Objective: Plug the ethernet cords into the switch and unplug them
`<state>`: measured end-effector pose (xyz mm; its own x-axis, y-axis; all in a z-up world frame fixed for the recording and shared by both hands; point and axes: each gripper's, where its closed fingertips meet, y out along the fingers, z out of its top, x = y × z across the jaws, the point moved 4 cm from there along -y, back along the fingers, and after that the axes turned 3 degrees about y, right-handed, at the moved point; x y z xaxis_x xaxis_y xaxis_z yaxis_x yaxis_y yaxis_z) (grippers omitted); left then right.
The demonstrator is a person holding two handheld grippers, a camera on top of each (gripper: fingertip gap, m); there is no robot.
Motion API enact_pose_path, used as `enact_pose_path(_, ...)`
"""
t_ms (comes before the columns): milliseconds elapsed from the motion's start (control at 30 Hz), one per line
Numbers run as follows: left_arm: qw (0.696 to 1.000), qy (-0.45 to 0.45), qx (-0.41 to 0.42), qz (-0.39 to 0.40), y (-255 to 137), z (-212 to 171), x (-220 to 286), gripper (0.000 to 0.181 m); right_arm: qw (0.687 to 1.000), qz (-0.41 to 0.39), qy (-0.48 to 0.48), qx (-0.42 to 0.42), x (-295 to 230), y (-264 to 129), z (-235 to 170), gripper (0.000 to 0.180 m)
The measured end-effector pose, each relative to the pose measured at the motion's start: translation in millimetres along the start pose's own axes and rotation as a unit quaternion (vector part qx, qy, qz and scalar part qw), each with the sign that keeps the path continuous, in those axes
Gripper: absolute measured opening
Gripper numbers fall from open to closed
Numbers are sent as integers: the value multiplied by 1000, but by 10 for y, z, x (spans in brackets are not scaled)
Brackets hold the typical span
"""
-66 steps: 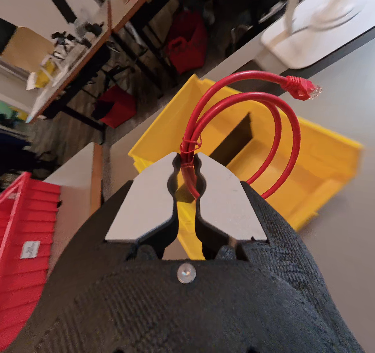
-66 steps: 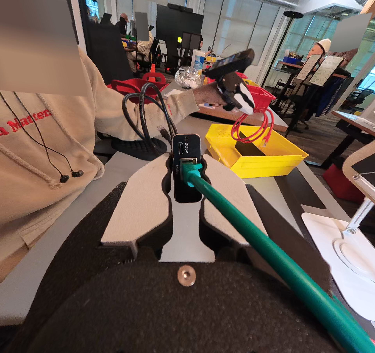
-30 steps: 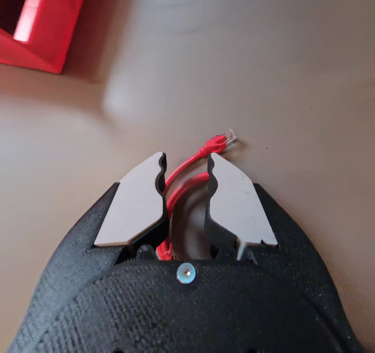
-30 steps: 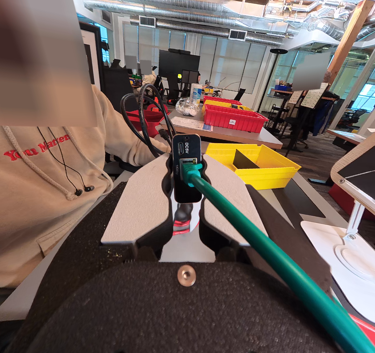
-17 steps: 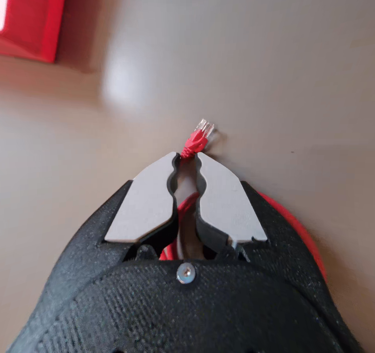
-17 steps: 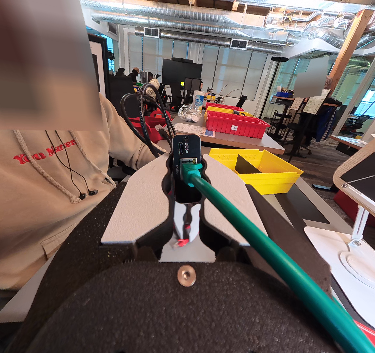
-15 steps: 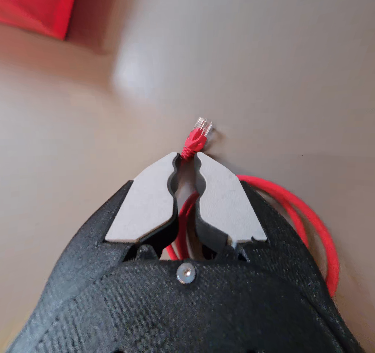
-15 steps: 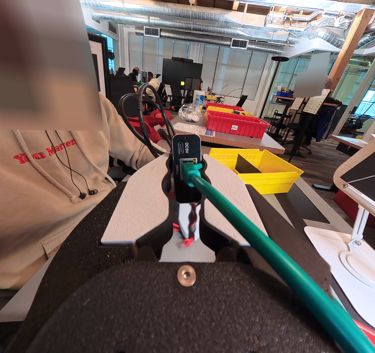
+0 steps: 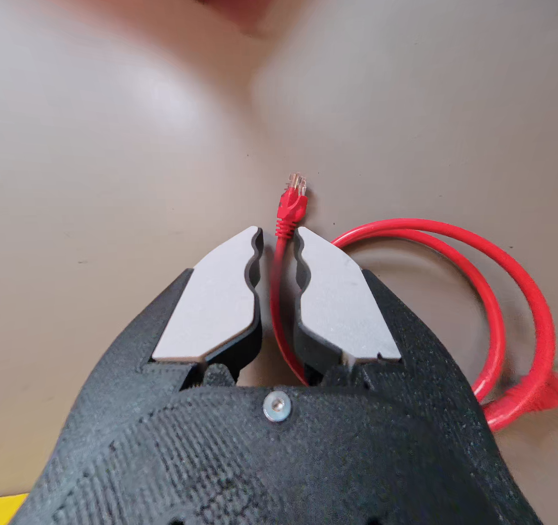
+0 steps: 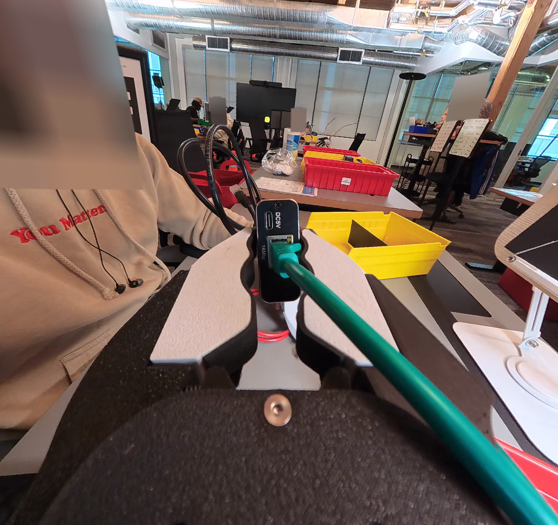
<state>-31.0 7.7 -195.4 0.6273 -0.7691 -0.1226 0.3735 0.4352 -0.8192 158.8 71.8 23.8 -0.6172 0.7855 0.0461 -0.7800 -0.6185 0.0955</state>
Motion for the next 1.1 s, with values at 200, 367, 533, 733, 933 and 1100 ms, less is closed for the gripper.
enact_pose_path(200, 998, 62, 5, 20, -2, 26, 42, 24, 1000, -1, 2, -4, 10, 17, -21, 25)
enact_pose_path(367, 998, 60, 20, 6, 45, 38, 68, 23, 1000, 2, 4, -5, 12, 30, -35, 25)
enact_pose_path(533, 997, 64, 36, 3, 70, 56, 95, 14, 1000, 2, 8, -6, 27, 44, -60, 25)
enact_pose_path(733, 998, 44, 35, 37, 47, 83, -1, 12, 1000, -6, 8, -3, 54, 48, -65, 25)
enact_pose_path(933, 976, -107, 177, -72, -383, 234, -155, 12, 1000, 8, 12, -12, -6, 10, -56, 25)
enact_pose_path(1100, 906, -184, 295, -241, -856, 429, -65, 11, 995, 75, 42, -46, -125, 117, -192, 25)
